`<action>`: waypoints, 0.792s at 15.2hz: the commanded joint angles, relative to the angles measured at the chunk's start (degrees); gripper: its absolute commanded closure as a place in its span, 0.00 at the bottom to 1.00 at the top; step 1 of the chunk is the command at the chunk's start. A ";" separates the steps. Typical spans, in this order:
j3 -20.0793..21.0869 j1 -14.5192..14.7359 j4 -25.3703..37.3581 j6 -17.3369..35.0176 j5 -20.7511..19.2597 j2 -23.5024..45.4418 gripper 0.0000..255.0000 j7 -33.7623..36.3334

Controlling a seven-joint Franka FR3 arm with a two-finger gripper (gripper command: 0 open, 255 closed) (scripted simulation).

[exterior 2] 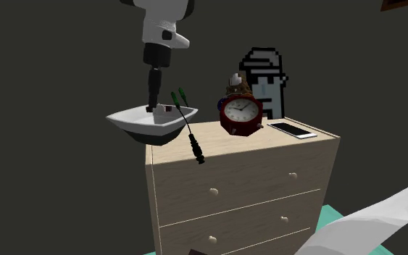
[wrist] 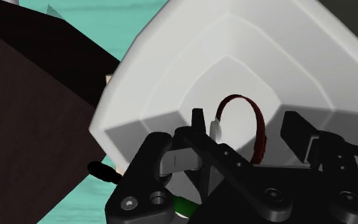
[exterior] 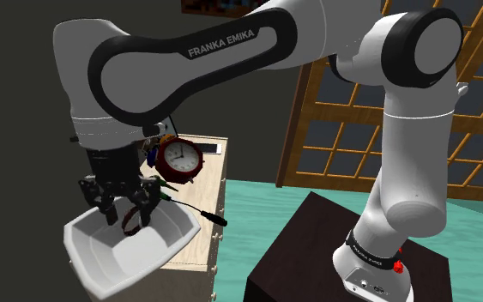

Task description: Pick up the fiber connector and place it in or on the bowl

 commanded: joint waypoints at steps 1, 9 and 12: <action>0.00 0.00 -0.01 0.01 0.00 0.00 0.00 0.00; 0.06 -0.24 6.69 -7.13 0.28 -0.50 0.00 -0.18; 0.07 -0.24 6.68 -7.13 0.28 -0.51 0.00 -0.18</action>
